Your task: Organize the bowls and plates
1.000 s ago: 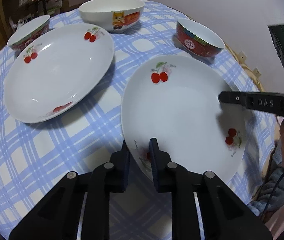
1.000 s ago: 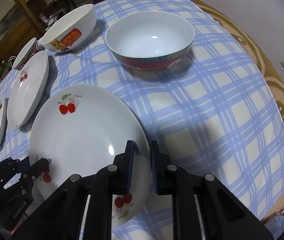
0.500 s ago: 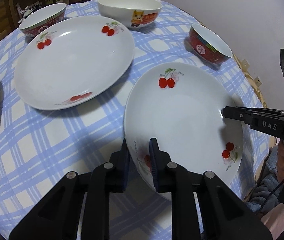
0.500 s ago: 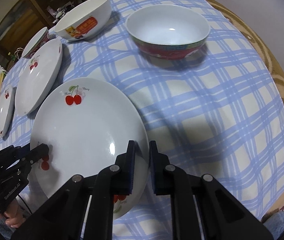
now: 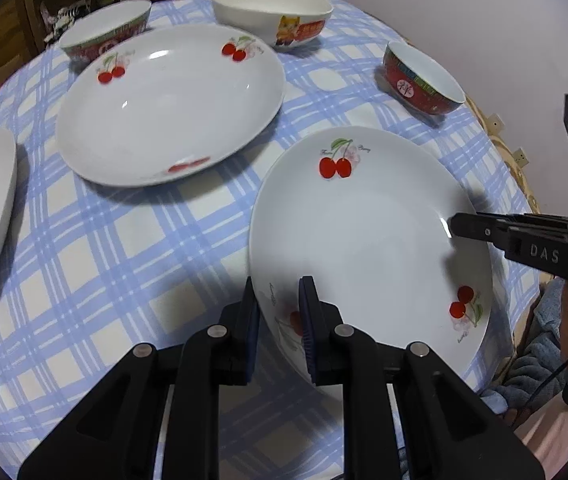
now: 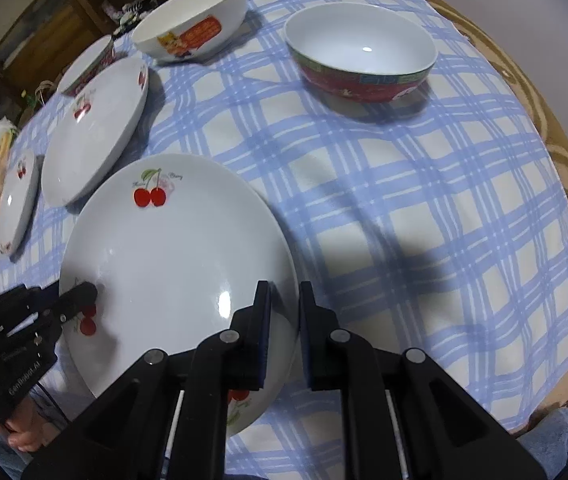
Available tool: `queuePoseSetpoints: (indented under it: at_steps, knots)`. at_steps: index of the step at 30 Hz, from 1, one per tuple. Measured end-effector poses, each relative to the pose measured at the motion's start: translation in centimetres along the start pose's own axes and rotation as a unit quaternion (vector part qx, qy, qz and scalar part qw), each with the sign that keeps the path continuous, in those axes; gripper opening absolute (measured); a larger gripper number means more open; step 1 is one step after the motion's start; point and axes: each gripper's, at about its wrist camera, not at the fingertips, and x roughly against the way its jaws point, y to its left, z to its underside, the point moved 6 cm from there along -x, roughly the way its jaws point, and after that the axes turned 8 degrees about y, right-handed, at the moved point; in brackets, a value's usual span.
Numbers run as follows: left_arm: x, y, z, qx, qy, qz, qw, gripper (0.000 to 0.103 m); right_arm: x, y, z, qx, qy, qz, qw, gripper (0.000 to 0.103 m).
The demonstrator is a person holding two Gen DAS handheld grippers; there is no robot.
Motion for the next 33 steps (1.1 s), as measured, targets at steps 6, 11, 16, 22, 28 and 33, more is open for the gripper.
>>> queuePoseSetpoints:
  at_steps: [6,11,16,22,28,33]
  knots:
    - [0.6,0.2,0.2,0.009,-0.001,0.014,0.9999,0.018,0.3,0.6,0.5,0.000,0.003,0.006,1.000,0.014]
    - [0.0,0.2,0.1,0.013,0.007,0.019,0.9997,0.018,0.0,0.3,0.6,-0.004,0.011,0.006,1.000,0.014]
    - [-0.6,-0.1,0.3,-0.005,0.010,-0.010,0.9999,0.018,-0.8,0.1,0.5,0.005,0.023,0.015,1.000,0.014]
    - [-0.9,-0.3,0.2,-0.007,0.010,-0.011,0.9999,0.018,-1.1,0.3,0.3,0.006,0.021,0.019,1.000,0.014]
    - [-1.1,-0.7,0.1,-0.028,0.009,-0.033,0.9990,0.019,-1.1,0.9,0.5,0.013,0.023,0.024,0.999,0.015]
    - [-0.6,-0.9,0.0,-0.045,-0.006,-0.060,0.9972,0.021,-0.3,1.5,-0.7,0.023,-0.004,0.052,0.998,0.015]
